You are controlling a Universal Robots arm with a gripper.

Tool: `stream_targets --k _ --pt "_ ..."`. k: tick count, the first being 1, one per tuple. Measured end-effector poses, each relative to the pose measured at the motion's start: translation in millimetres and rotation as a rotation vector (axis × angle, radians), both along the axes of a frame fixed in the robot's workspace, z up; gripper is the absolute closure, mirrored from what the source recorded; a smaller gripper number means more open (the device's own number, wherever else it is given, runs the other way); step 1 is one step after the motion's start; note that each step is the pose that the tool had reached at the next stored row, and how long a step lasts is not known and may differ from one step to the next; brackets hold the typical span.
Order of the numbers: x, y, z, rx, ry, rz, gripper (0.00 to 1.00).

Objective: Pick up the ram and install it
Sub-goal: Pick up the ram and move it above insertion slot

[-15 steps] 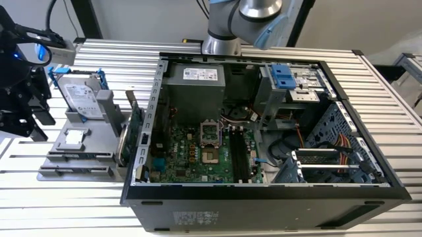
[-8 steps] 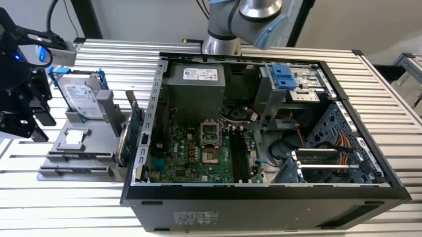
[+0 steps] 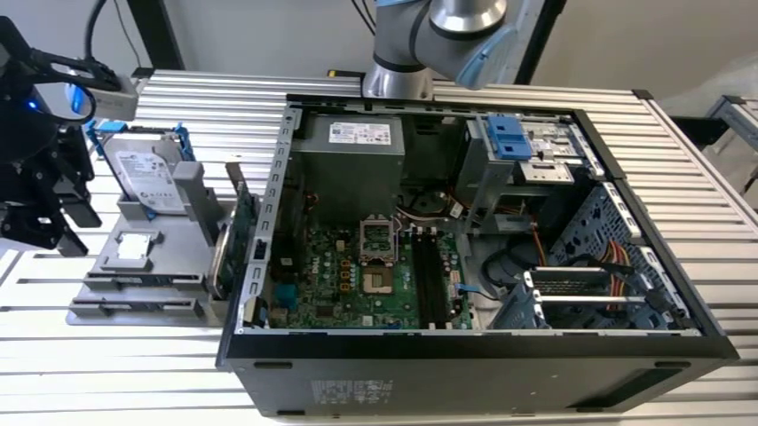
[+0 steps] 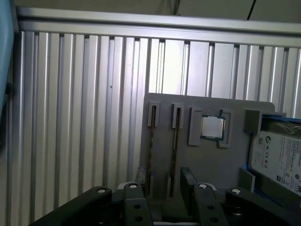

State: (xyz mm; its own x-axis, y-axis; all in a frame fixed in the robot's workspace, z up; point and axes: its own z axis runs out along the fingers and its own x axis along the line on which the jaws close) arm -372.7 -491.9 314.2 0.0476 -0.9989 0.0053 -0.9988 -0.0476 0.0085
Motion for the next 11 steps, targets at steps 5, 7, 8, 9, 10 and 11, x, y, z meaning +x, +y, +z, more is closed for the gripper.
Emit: stream_targets --k 5,7,8,9,10,11 --pt "0.0 0.0 -2.1 0.0000 0.0000 0.000 0.00" --pt "0.0 0.0 -3.2 0.0000 0.0000 0.000 0.00" --pt "0.0 0.0 -3.7 0.0000 0.0001 0.000 0.00" --pt "0.0 0.0 -4.3 0.0000 0.0000 0.000 0.00" --pt "0.0 0.0 -4.9 0.0000 0.0000 0.000 0.00" --pt "0.1 0.0 -5.4 0.0000 0.0000 0.000 0.00"
